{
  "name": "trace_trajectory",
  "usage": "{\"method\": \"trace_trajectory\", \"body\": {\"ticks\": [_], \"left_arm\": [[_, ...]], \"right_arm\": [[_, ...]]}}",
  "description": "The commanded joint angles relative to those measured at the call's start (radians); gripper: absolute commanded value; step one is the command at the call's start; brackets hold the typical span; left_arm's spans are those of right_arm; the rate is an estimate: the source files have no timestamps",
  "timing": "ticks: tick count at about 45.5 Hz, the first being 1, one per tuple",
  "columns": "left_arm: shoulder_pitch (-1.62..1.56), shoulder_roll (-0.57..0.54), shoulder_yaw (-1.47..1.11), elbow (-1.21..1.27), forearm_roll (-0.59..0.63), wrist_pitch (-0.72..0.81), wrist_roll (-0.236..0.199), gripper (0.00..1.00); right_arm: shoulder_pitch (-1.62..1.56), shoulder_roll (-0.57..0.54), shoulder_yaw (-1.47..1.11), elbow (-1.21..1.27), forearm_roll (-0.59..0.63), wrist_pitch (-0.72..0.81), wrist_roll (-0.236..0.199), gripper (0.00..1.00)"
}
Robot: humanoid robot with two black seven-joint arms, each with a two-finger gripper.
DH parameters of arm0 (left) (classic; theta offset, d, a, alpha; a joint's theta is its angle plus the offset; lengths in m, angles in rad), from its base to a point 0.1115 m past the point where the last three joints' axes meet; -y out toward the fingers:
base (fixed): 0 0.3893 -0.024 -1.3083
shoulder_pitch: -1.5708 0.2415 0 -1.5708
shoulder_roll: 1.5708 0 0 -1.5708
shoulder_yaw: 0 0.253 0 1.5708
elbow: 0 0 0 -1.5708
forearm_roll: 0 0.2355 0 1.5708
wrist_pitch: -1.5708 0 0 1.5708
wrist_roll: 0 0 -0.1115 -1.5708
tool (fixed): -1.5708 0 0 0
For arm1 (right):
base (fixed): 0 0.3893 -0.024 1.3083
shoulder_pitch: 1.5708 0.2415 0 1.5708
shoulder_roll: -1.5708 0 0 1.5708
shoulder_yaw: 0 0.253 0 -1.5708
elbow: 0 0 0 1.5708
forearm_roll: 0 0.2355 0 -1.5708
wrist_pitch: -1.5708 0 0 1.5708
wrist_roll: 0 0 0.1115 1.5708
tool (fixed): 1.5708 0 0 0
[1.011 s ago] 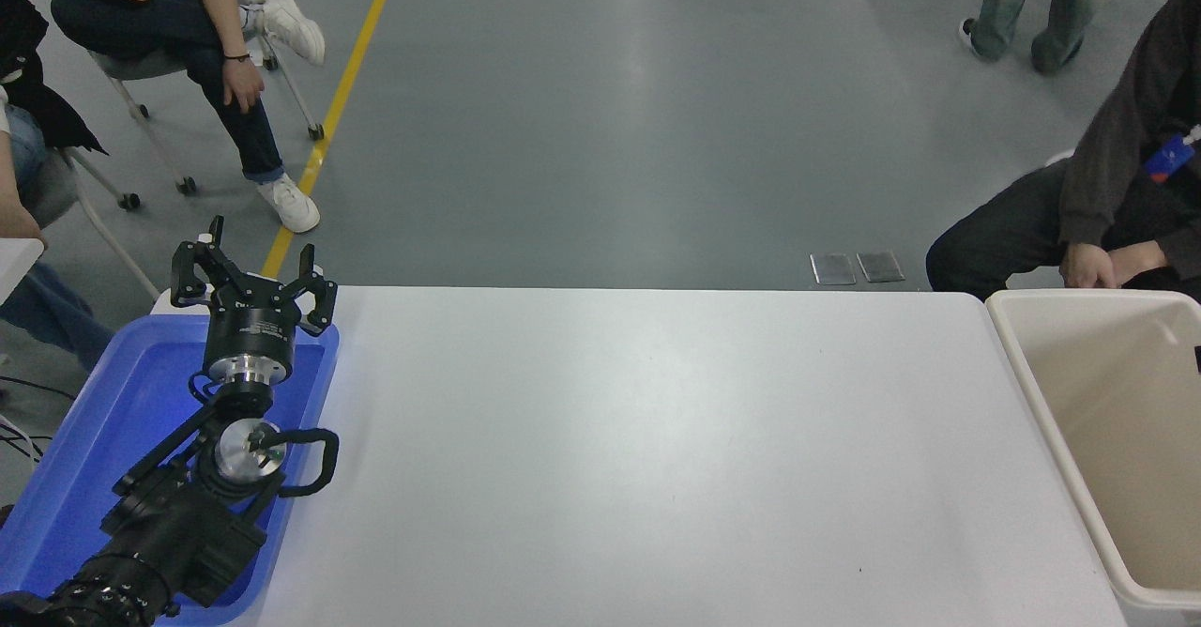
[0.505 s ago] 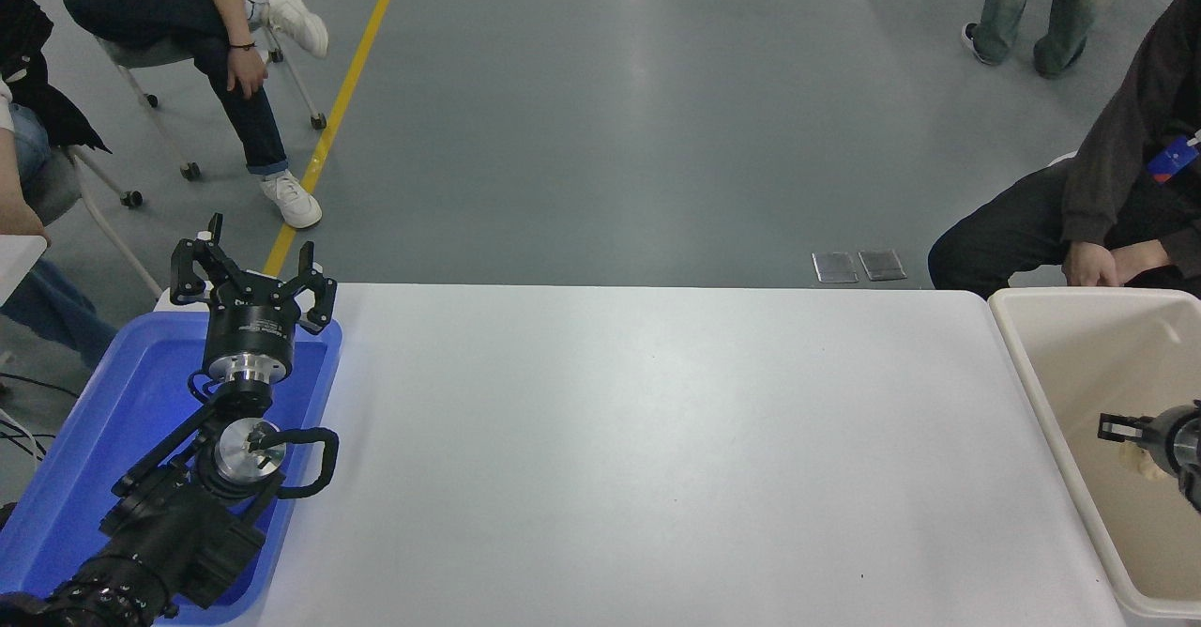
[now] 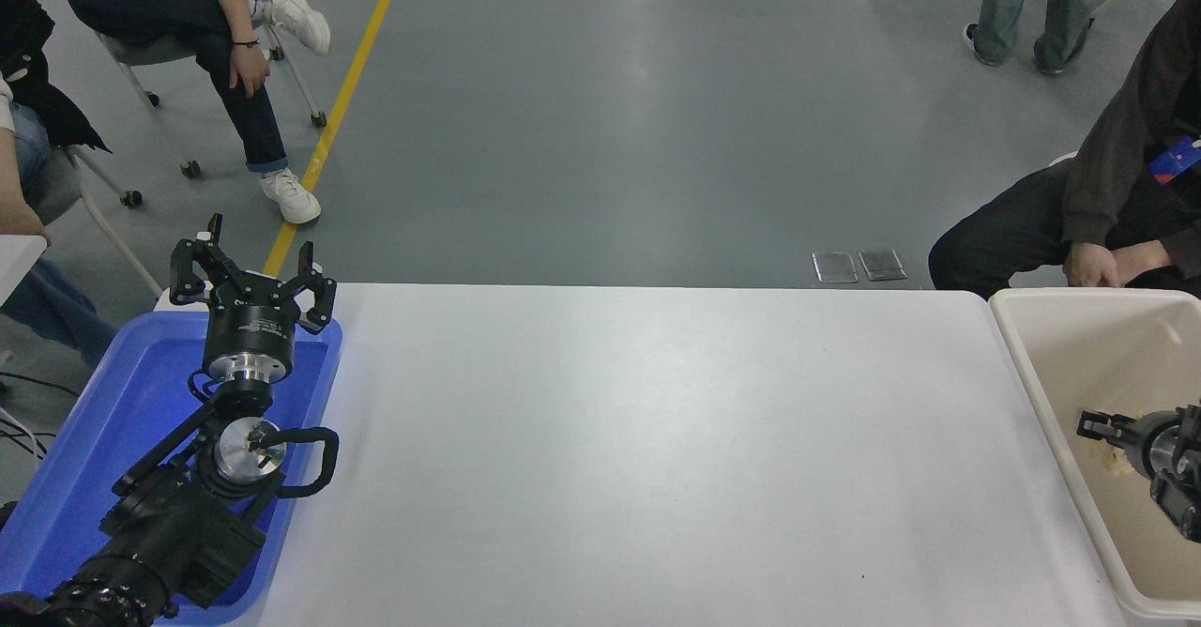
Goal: Pick up paper ball place in dustbin
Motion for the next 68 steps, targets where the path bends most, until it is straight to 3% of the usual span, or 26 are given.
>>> {"method": "trace_trajectory", "body": {"ticks": [1, 14, 22, 26, 31, 40, 45, 53, 68], "left_arm": [[0.0, 0.0, 0.0, 0.0, 0.0, 0.0, 0.0, 0.99], [0.0, 0.0, -0.001, 0.0, 0.0, 0.0, 0.0, 0.99], [0.0, 0.0, -0.001, 0.0, 0.0, 0.0, 0.0, 0.99], [0.0, 0.0, -0.001, 0.0, 0.0, 0.0, 0.0, 0.99], [0.0, 0.0, -0.001, 0.0, 0.0, 0.0, 0.0, 0.99], [0.0, 0.0, -0.001, 0.0, 0.0, 0.0, 0.0, 0.99], [0.0, 0.0, -0.001, 0.0, 0.0, 0.0, 0.0, 0.99], [0.0, 0.0, -0.001, 0.0, 0.0, 0.0, 0.0, 0.99], [0.0, 0.0, -0.001, 0.0, 0.0, 0.0, 0.0, 0.99]], "right_arm": [[0.027, -0.002, 0.134, 0.002, 0.047, -0.006, 0.003, 1.0], [0.133, -0.065, 0.36, 0.097, 0.05, -0.006, 0.011, 1.0], [0.113, -0.175, 0.841, 0.425, 0.083, -0.004, 0.011, 1.0], [0.038, -0.168, 1.113, 0.549, 0.142, 0.0, 0.007, 1.0], [0.018, -0.093, 1.273, 0.582, 0.283, 0.009, 0.006, 1.0], [-0.016, 0.048, 1.336, 0.566, 0.696, 0.068, 0.012, 1.0], [-0.066, 0.114, 1.371, 0.568, 0.811, 0.132, 0.014, 1.0], [-0.124, 0.185, 1.405, 0.543, 0.86, 0.262, 0.015, 1.0], [-0.158, 0.188, 1.408, 0.47, 0.868, 0.327, 0.017, 1.0]]}}
